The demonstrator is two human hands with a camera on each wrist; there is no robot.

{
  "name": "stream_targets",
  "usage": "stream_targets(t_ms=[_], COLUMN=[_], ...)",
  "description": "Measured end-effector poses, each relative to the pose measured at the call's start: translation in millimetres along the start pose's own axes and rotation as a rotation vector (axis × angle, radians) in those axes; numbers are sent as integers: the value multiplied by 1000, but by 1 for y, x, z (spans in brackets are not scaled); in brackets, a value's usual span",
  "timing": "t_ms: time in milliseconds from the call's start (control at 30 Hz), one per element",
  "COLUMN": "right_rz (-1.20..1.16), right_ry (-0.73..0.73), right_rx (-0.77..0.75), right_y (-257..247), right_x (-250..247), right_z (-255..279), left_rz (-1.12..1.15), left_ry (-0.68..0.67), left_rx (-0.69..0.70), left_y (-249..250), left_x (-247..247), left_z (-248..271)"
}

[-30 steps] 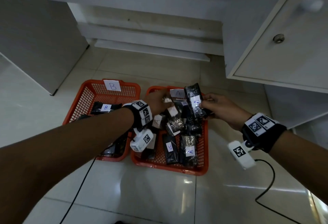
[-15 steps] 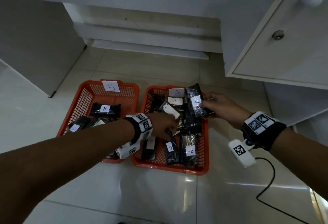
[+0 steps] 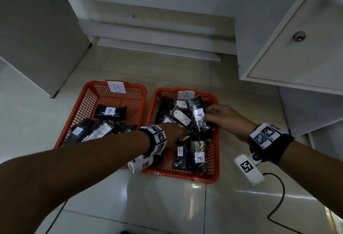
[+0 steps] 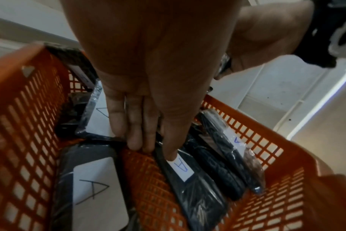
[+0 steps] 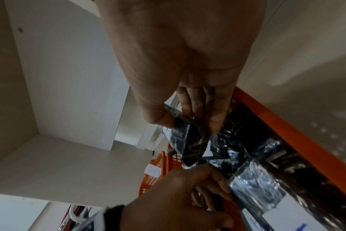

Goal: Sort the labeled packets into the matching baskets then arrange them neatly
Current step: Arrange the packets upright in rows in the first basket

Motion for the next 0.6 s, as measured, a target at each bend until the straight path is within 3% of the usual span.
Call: stream_targets(t_ms=[167, 467, 600], right_rz=[18, 65, 148], right_ry=[-113, -389, -338], right_rx=[32, 80, 53], right_y=[7, 28, 35], right_x=[21, 93, 118], right_z=[4, -11, -29], left_rz=[106, 185, 156], left_ry=[-28, 56, 99], left_rx=[14, -146, -131], left_y=[-14, -68, -71], left_x=[-9, -43, -40], left_z=[13, 59, 66])
Point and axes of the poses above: each hand's wrist, its own z-axis away from the middle knuckle, its own x-axis out of the palm, y = z × x, the point moved 1 cm from there along -z, towards the middle knuckle, and after that the axes turned 10 degrees about -y, right-handed, at the moved point
